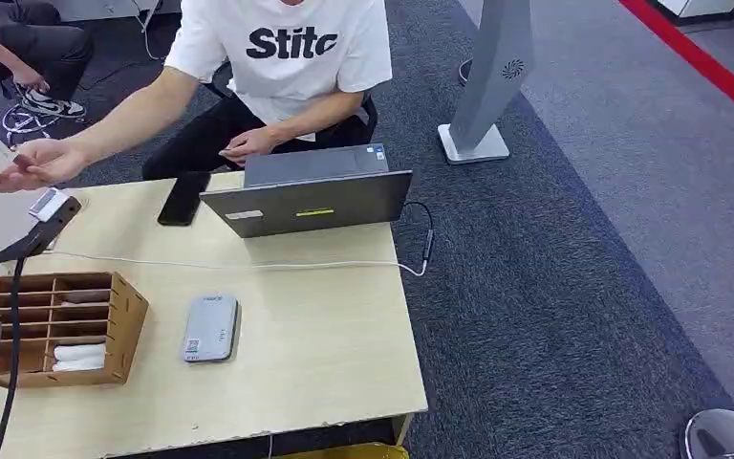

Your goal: Pass the card to the sensor for recognition and then transmit it.

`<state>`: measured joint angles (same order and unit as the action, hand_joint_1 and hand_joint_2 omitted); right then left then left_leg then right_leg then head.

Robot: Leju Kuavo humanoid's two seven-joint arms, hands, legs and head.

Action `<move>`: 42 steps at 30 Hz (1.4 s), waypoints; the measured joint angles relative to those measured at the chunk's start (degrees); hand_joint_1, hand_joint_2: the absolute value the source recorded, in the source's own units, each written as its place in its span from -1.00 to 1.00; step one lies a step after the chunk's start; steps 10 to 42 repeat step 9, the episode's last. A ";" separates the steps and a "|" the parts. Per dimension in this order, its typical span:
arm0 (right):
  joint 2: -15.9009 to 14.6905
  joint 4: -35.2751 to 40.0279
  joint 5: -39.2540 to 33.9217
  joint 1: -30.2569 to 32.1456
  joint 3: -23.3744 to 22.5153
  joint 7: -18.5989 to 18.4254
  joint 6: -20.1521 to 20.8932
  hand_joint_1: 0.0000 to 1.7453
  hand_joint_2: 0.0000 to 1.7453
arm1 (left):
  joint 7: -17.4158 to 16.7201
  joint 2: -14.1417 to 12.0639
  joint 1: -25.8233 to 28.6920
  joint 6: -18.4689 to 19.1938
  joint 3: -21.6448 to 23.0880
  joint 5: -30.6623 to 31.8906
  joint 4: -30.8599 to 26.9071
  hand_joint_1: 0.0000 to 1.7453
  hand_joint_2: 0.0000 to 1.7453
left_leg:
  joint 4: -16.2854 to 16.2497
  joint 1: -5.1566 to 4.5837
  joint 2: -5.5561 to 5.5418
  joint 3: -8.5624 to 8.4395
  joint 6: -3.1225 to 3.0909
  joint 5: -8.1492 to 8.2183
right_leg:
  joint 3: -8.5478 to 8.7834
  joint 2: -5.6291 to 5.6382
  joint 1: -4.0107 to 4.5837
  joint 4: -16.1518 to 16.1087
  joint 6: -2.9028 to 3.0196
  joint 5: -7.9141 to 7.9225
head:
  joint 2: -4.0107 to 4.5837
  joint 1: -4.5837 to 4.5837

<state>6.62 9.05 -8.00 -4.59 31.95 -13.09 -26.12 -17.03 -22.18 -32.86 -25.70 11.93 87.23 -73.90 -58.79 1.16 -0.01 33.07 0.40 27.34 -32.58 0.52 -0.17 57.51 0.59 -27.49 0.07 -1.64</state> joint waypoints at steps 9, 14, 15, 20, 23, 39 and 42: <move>-0.02 -0.02 -0.46 0.00 0.02 -0.07 0.15 -1.00 1.00 | 6.41 1.97 0.74 1.22 -1.71 -0.02 0.11 -1.00 1.00 | 0.00 0.00 -0.01 0.01 0.00 0.00 | 0.00 0.00 0.00 0.00 0.00 0.00 | 0.00 0.00; -0.02 -0.02 -0.46 0.00 0.02 -0.07 0.15 -1.00 1.00 | 6.41 1.97 0.74 1.22 -1.71 -0.02 0.11 -1.00 1.00 | 0.00 0.00 -0.01 0.01 0.00 0.00 | 0.00 0.00 0.00 0.00 0.00 0.00 | 0.00 0.00; -0.02 -0.02 -0.46 0.00 0.02 -0.07 0.15 -1.00 1.00 | 6.41 1.97 0.74 1.22 -1.71 -0.02 0.11 -1.00 1.00 | 0.00 0.00 -0.01 0.01 0.00 0.00 | 0.00 0.00 0.00 0.00 0.00 0.00 | 0.00 0.00; -0.02 -0.02 -0.46 0.00 0.02 -0.07 0.15 -1.00 1.00 | 6.41 1.97 0.74 1.22 -1.71 -0.02 0.11 -1.00 1.00 | 0.00 0.00 -0.01 0.01 0.00 0.00 | 0.00 0.00 0.00 0.00 0.00 0.00 | 0.00 0.00; -0.02 -0.02 -0.46 0.00 0.02 -0.07 0.15 -1.00 1.00 | 6.41 1.97 0.74 1.22 -1.71 -0.02 0.11 -1.00 1.00 | 0.00 0.00 -0.01 0.01 0.00 0.00 | 0.00 0.00 0.00 0.00 0.00 0.00 | 0.00 0.00; -0.02 -0.02 -0.46 0.00 0.02 -0.07 0.15 -1.00 1.00 | 6.41 1.97 0.74 1.22 -1.71 -0.02 0.11 -1.00 1.00 | 0.00 0.00 -0.01 0.01 0.00 0.00 | 0.00 0.00 0.00 0.00 0.00 0.00 | 0.00 0.00; -0.02 -0.02 -0.46 0.00 0.02 -0.07 0.15 -1.00 1.00 | 6.41 1.97 0.74 1.22 -1.71 -0.02 0.11 -1.00 1.00 | 0.00 0.00 -0.01 0.01 0.00 0.00 | 0.00 0.00 0.00 0.00 0.00 0.00 | 0.00 0.00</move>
